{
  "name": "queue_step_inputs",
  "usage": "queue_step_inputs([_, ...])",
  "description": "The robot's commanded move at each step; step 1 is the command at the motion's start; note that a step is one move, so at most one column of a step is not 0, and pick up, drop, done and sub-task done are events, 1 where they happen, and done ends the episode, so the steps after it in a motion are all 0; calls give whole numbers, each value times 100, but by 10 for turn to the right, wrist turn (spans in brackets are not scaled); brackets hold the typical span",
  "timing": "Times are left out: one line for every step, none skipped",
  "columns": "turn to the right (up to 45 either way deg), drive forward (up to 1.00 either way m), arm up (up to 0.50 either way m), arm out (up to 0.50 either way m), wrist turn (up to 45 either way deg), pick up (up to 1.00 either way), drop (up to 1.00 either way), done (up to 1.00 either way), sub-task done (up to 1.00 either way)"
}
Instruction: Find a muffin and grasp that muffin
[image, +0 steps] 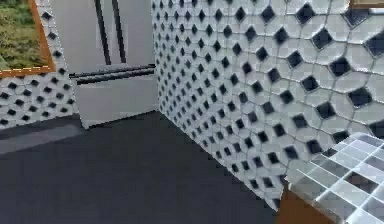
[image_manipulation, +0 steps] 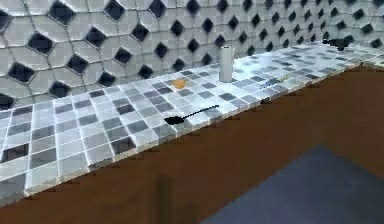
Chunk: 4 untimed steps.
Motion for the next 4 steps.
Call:
queue_step_inputs([450,0,0,0,0,0,0,0,0])
queue_step_inputs([450,0,0,0,0,0,0,0,0])
queue_step_inputs([90,0,0,0,0,0,0,0,0])
queue_step_inputs([0,45,0,0,0,0,0,0,0])
